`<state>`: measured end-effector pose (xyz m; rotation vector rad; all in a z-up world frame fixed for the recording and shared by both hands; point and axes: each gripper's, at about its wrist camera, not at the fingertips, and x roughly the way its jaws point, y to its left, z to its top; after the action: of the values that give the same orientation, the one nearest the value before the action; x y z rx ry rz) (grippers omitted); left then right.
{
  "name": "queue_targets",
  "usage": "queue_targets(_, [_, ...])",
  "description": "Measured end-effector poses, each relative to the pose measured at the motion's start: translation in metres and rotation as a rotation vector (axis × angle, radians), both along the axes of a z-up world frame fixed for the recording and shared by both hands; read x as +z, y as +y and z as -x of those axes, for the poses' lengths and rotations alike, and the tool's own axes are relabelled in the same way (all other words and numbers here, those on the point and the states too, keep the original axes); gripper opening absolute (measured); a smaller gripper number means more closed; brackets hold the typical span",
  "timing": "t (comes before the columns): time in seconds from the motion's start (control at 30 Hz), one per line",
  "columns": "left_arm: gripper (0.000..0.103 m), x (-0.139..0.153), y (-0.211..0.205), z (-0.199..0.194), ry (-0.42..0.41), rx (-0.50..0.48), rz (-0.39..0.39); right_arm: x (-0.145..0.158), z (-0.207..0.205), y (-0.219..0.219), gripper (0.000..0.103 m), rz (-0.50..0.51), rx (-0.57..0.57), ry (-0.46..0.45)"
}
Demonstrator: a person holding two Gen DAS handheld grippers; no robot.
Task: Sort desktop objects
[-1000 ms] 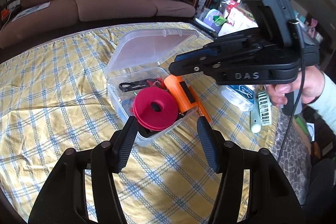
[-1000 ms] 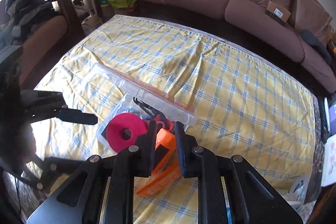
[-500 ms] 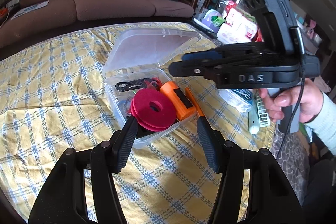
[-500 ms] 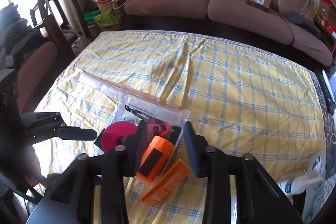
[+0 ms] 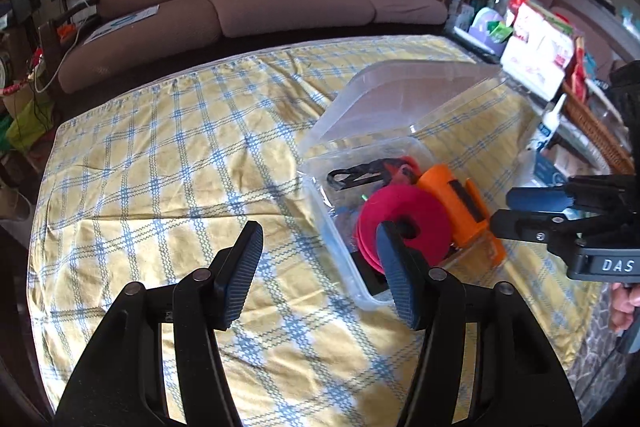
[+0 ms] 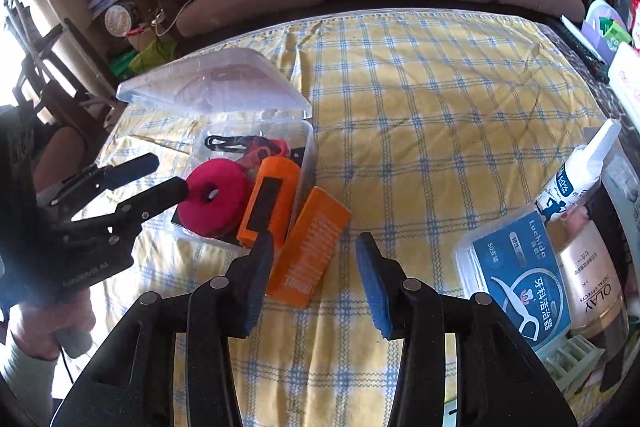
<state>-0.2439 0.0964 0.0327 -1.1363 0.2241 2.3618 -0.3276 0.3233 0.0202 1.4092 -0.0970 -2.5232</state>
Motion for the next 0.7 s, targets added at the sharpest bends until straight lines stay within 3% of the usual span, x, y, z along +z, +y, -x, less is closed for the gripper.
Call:
queue_targets(0.13, [0.054,0.001,-0.009,0.002,-0.017,0.018,-0.005,-0.004,-0.005,0.008,0.047,0.039,-0.014,-0.004])
queue_targets(0.33, [0.054,0.02,-0.025,-0.008,-0.01,0.018,-0.083,-0.007,-0.002,0.004,0.051,0.028,-0.006,-0.029])
queue_targets(0.53, [0.054,0.029,-0.023,-0.031,-0.022,-0.033,-0.061,-0.02,-0.003,-0.005,0.051,0.023,0.007,-0.063])
queue_targets(0.57, [0.054,0.03,-0.024,-0.035,-0.02,-0.038,-0.053,-0.021,-0.003,-0.004,0.045,0.022,0.004,-0.059])
queue_targets(0.6, [0.054,0.031,-0.024,-0.039,-0.019,-0.043,-0.049,-0.021,-0.004,-0.002,0.024,0.023,0.005,-0.052])
queue_targets(0.63, [0.054,0.033,-0.025,-0.043,-0.019,-0.045,-0.051,-0.019,-0.005,0.001,0.016,0.022,-0.001,-0.043])
queue_targets(0.7, [0.054,0.034,-0.026,-0.048,-0.022,-0.052,-0.062,-0.015,-0.007,0.01,0.008,0.043,-0.016,-0.042])
